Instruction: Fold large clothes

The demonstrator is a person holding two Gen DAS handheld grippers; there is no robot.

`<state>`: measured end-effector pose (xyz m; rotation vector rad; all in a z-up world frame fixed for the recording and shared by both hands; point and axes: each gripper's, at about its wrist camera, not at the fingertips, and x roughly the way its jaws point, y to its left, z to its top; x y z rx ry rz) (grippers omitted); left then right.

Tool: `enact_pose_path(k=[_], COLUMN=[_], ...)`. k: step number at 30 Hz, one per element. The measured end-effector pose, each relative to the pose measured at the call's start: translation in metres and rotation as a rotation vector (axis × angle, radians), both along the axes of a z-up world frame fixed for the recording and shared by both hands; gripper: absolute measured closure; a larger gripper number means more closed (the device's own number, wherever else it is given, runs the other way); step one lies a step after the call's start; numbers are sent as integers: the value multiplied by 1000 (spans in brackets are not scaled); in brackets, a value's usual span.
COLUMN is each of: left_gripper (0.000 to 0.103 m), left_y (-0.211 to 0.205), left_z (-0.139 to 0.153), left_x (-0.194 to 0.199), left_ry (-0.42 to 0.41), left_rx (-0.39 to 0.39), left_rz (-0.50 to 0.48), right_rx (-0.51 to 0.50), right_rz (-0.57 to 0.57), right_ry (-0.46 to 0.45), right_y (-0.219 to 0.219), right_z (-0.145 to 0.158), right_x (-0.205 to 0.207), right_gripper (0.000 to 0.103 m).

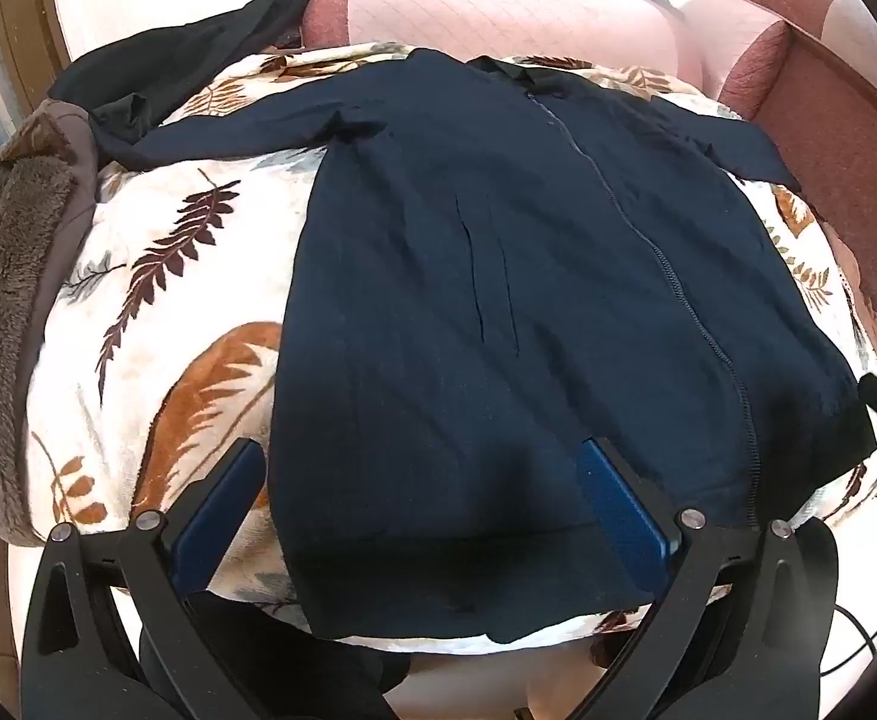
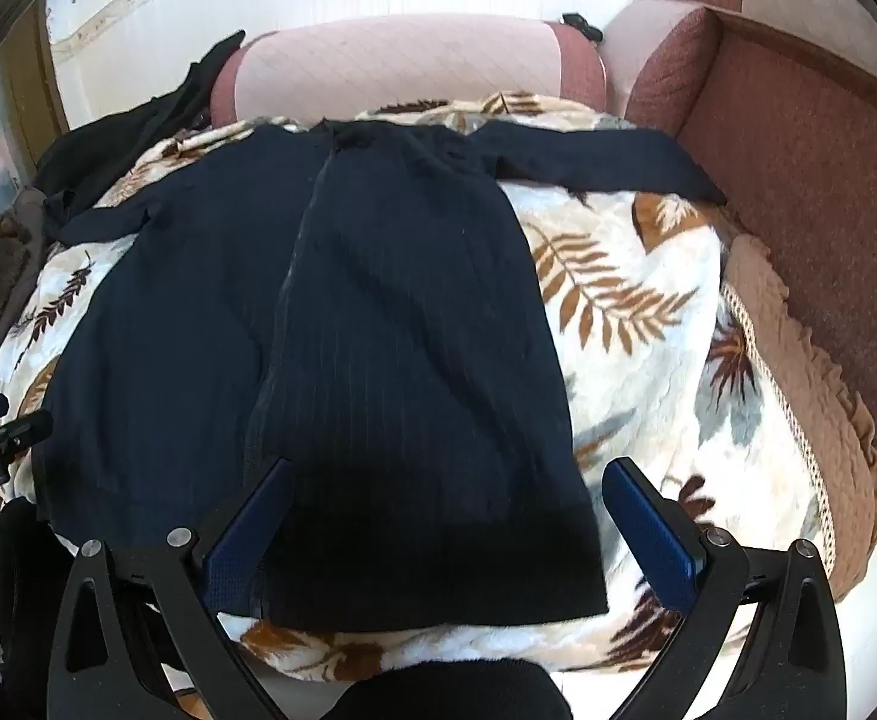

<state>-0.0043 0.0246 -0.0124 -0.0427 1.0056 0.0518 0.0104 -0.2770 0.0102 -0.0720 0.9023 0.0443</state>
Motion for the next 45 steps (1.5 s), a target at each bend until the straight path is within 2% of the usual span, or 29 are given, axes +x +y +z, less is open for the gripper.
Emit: enact_pose_path(k=[7, 17, 30, 45], left_gripper=[0, 0, 0, 0], left_y=[-4, -10, -26, -31], left_z=[1, 5, 14, 13], left_x=[0, 4, 10, 20], left_ry=[10, 12, -2, 9], left_rx=[13, 26, 48, 59], left_rz=[-4, -5, -31, -30], right_rx=[-40, -49, 13, 9], right_rz=[-33, -3, -13, 5], right_ry=[-8, -33, -10, 4], right_y=[-4, -7, -20, -23], right_z=[-1, 0, -3, -3], right_x=[9, 13, 17, 26], right_gripper=[2, 2, 2, 2])
